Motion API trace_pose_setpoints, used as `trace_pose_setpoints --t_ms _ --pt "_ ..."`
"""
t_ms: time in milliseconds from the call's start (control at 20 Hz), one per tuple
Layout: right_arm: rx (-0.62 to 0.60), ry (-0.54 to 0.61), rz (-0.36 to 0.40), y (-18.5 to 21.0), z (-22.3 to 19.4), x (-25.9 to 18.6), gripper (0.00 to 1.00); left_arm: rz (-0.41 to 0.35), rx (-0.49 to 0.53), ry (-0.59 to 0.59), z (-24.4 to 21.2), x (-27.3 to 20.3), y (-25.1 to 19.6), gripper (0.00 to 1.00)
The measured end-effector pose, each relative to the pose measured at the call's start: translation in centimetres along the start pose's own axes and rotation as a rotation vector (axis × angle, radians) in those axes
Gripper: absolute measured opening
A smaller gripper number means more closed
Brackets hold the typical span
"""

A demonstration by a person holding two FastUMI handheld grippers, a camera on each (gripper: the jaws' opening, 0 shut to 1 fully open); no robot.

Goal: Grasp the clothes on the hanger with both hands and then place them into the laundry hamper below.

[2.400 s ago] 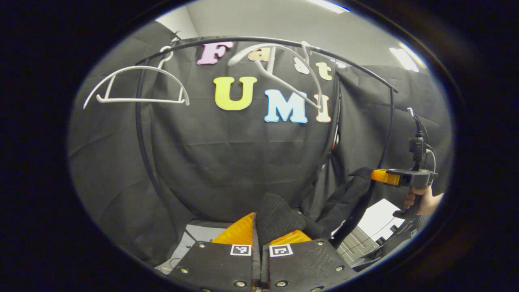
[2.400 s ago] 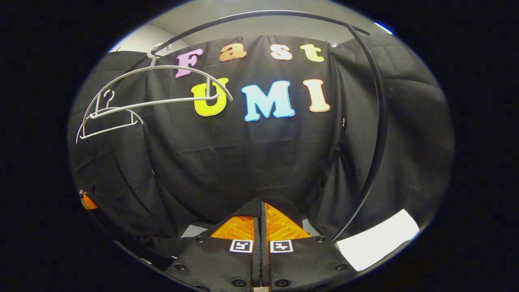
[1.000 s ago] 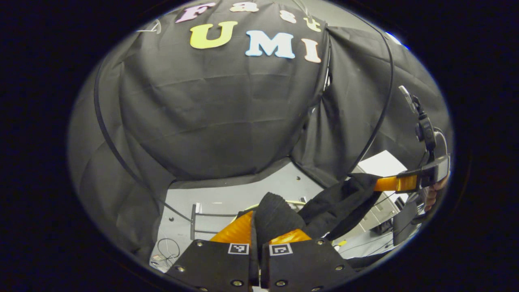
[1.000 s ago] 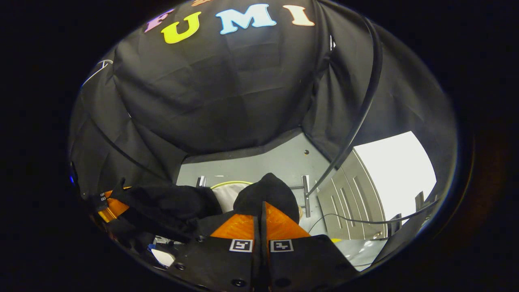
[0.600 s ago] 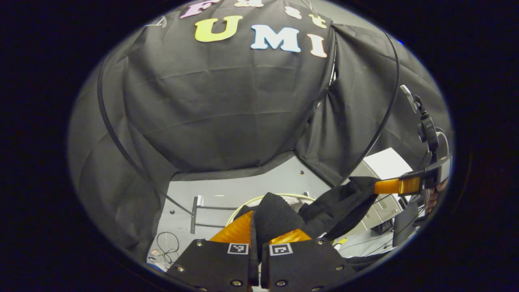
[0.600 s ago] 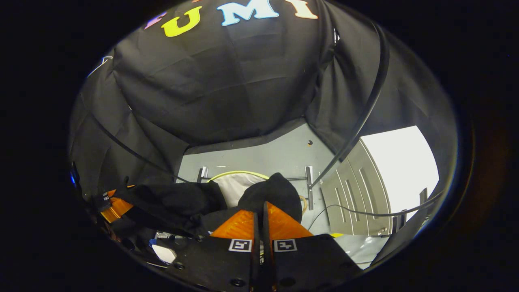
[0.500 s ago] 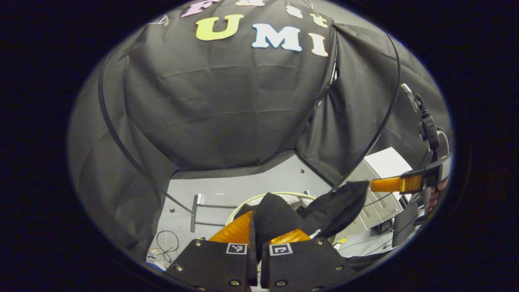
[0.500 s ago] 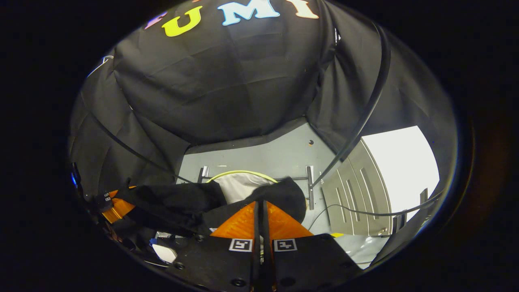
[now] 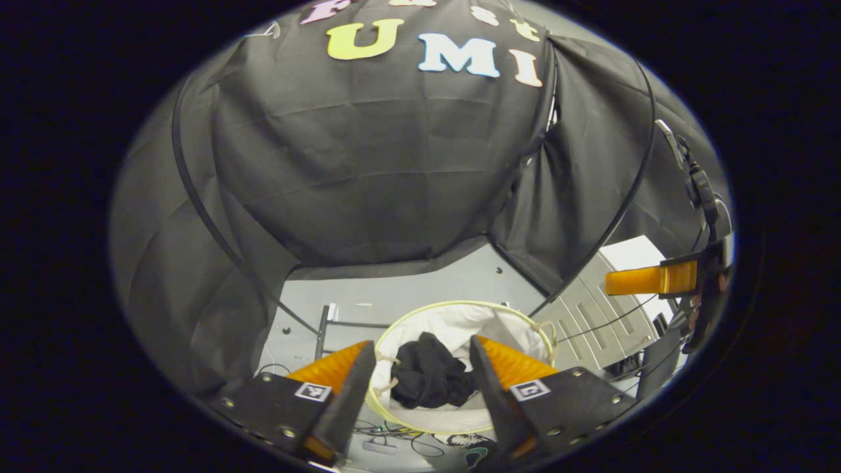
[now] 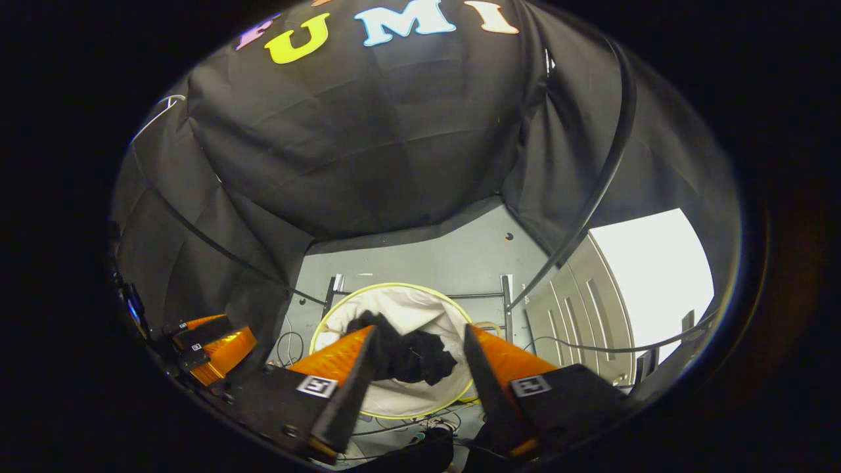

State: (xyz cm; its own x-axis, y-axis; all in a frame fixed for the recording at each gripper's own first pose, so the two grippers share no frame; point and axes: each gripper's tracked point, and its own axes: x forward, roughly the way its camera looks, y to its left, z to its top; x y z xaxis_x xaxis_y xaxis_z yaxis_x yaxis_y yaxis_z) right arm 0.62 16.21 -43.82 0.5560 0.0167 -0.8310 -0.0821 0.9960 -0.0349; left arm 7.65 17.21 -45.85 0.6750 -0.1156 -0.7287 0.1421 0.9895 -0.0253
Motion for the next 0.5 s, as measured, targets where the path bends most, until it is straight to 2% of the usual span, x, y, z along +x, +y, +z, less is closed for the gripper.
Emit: trace_pose_setpoints --t_ms 50,100,150,200,500 --pt "0.000 -0.006 -0.012 -0.4 -0.1 -0.4 1.00 0.023 -0.011 0.005 -0.3 -0.2 0.6 0.86" --pt "0.002 -0.013 -0.023 -0.7 -0.1 -0.8 0.98 0.034 -0.026 0.008 -0.5 -0.3 1.1 0.95" --pt "0.005 -0.025 -0.034 -1.1 0.0 -1.1 0.93 0.041 -0.046 0.011 -0.8 -0.6 1.2 0.95" --pt "0.008 -0.037 -0.043 -1.5 0.3 -1.6 0.98 0.054 -0.067 0.018 -1.0 -0.9 1.5 0.95" --pt "0.063 -0.140 -0.108 -5.3 3.1 -5.6 0.98 0.129 -0.081 -0.023 1.2 -3.5 2.3 0.95"
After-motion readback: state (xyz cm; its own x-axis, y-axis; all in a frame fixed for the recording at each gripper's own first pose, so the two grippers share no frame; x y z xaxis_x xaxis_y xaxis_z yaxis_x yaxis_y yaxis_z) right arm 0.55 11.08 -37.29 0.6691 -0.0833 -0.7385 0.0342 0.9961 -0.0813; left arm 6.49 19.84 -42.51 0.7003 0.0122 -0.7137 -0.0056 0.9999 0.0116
